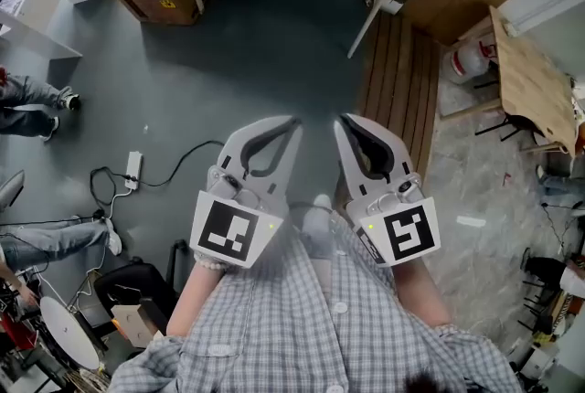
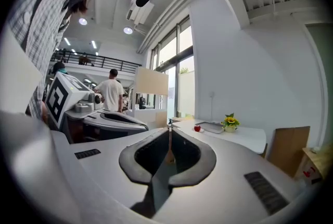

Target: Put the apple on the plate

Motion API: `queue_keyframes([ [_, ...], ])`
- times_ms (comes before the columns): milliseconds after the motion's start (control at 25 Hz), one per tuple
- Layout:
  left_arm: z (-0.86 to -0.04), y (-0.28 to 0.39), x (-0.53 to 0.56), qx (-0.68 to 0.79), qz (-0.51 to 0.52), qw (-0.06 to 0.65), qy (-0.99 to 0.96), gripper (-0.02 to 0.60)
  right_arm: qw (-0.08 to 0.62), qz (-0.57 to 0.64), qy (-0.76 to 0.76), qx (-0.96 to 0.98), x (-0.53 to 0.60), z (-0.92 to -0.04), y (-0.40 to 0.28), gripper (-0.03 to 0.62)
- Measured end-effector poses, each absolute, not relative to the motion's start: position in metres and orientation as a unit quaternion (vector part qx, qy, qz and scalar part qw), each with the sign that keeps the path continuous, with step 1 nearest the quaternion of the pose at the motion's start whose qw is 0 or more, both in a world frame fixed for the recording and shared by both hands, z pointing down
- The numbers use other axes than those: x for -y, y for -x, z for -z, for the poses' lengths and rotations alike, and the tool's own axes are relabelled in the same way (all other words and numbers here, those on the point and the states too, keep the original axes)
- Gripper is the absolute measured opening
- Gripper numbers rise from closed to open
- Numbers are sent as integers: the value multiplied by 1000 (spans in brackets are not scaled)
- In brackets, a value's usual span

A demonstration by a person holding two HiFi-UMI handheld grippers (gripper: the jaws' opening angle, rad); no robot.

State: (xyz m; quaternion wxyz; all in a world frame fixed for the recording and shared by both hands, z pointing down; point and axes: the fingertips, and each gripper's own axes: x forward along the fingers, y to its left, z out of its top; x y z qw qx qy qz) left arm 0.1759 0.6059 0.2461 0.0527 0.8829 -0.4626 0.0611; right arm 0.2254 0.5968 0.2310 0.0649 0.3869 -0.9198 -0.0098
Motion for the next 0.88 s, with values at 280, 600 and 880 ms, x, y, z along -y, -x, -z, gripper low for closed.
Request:
queue_keyframes([
  [280,-245,-162,-612,453,-64,50,-888,9,64,-7,-411,910,-603,-234,-224,29],
  [600,-246,-139,-625,454,-65,47,-887,9,62,-5,-434,899,-616,-235,-216,29],
  [880,-245,-115,-636,467,-52,49,-881,9,57,-8,-442,895,-624,-235,-200,29],
])
